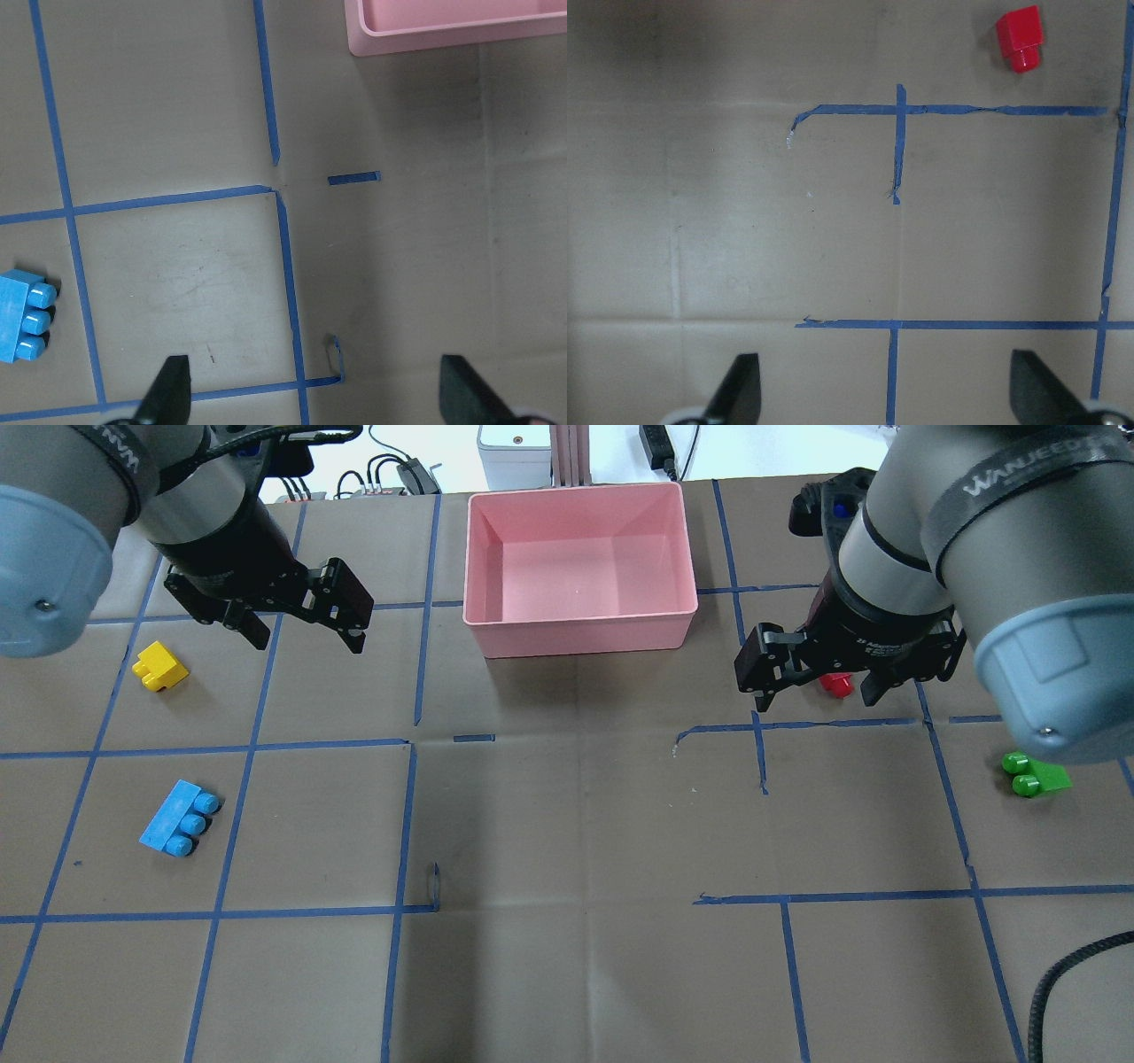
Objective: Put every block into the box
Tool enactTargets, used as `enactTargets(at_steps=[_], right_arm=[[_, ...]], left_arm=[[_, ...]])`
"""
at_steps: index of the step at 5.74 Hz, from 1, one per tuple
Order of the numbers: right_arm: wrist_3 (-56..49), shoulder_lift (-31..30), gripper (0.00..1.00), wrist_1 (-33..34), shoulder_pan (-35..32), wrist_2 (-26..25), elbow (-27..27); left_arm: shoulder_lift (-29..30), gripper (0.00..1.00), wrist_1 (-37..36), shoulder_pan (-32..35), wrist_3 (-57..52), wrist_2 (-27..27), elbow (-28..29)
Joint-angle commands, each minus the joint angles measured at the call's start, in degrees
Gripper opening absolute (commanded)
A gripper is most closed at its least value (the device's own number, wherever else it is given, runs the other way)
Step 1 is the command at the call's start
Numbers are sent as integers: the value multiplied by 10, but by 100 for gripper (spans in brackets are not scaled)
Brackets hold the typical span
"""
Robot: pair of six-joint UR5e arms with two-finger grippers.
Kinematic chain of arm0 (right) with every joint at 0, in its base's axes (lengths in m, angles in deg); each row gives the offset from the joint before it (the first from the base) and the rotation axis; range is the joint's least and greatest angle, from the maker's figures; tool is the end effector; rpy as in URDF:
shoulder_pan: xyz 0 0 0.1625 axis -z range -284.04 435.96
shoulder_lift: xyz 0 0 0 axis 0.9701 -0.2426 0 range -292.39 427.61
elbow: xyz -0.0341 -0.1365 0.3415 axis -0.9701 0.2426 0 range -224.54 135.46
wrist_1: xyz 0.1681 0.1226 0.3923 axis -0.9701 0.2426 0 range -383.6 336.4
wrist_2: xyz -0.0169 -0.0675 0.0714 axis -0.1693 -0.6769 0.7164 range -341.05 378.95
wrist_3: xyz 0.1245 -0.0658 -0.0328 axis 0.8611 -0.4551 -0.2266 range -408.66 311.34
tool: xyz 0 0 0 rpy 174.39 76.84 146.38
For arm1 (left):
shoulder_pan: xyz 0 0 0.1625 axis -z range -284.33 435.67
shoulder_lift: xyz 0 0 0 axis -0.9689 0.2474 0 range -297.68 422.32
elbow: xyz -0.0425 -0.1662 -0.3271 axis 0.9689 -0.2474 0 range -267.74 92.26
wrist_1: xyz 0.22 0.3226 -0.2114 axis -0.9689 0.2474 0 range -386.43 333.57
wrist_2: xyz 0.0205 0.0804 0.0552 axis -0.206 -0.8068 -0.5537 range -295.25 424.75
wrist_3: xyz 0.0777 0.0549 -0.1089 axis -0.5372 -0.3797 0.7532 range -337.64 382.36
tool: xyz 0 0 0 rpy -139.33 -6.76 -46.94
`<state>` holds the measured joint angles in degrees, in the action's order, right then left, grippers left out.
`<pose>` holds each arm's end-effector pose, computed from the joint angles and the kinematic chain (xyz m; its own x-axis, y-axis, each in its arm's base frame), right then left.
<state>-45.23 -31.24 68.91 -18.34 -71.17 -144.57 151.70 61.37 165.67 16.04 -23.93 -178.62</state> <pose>0.1679 -0.4584 0.3765 -0.9999 -0.0152 0.0007 -0.0152 0.9996 -0.0234 -0.1366 -0.5240 0.3888 -0.9937 0.1108 0.0191 0.1101 0.9933 -0.0360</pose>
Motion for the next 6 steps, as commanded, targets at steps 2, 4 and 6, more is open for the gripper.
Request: enactTargets(at_steps=[2,4,6], right_arm=[[0,-3,100,-35,2,0,-1],[0,-3,100,-35,2,1,-3],[1,2,100,-33,2,0,-2]], left_arm=[[1,100,0,0,0,0,0],[-2,100,0,0,1,-2,1],[-4,100,3,0,2,-2,-4]])
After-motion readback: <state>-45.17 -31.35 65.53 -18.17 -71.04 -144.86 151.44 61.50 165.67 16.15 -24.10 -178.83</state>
